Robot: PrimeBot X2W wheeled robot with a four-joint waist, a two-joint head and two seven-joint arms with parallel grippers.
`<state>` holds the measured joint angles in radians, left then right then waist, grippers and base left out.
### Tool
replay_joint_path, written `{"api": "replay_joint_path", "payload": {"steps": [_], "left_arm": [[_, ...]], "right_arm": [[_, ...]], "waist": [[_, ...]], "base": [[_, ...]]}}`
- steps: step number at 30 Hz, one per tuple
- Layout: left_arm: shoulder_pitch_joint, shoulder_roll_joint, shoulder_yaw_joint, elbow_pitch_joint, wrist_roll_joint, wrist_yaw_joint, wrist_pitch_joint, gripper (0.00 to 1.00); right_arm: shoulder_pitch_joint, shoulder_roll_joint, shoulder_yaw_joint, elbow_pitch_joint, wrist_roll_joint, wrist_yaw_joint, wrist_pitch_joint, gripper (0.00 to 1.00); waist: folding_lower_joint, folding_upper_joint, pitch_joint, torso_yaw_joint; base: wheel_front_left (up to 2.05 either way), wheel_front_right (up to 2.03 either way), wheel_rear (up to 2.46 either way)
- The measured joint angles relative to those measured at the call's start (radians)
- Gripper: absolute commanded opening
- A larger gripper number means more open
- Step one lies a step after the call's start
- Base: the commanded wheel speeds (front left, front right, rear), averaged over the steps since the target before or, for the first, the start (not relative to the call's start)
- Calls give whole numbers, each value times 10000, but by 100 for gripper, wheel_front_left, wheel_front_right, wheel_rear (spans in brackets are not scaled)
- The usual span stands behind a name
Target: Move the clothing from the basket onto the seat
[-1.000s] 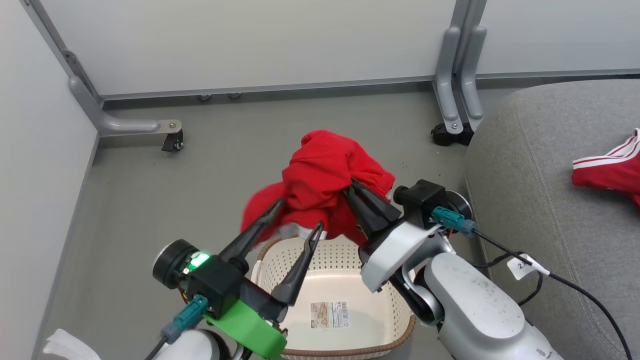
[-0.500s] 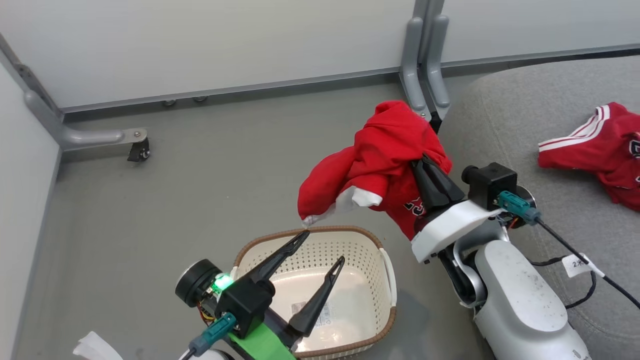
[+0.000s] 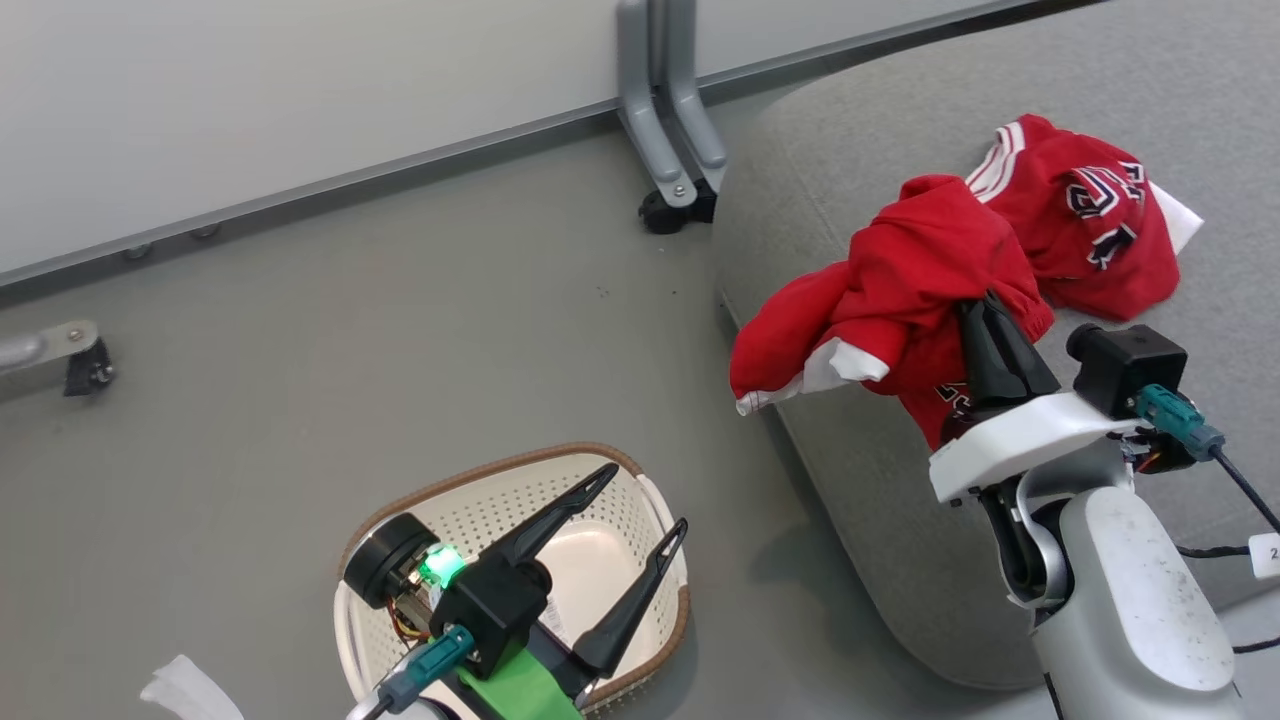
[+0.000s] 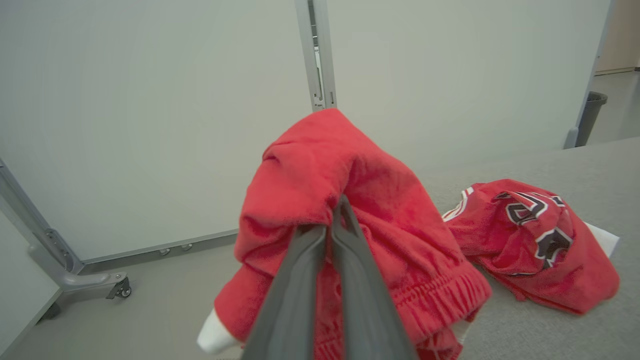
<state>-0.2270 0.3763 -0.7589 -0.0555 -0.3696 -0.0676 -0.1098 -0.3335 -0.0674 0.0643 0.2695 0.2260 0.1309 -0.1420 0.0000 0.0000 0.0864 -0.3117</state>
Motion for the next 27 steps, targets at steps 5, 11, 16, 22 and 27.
{"api": "replay_joint_path", "payload": {"steps": [5,11,16,22,27], "left_arm": [[-103,134,-98,-178,27,-33,127,100],[-244,268,-136,-451,77,-29,303,100],[-511,360,-186,-629,121,-75,474,100],[-834,504,-205,-851,205,-132,602,100],[-1285,644,-165,-1174,332,-178,759,100]], "right_arm": [[294,15,-644,-318,-71,0,213,0],[406,82,-1095,-612,-102,0,324,0],[340,104,-1484,-706,-82,-2,313,0],[-391,128,-2065,-606,10,0,226,0],[-1632,-115,-2905,-364,201,0,180,0]], "waist": [[0,0,213,-834],[0,0,532,-1754],[0,0,960,-2180],[0,0,1576,-2344],[0,0,2145,-2252]], "base": [[0,0,0],[0,0,0],[0,0,0],[0,0,0],[0,0,0]]}}
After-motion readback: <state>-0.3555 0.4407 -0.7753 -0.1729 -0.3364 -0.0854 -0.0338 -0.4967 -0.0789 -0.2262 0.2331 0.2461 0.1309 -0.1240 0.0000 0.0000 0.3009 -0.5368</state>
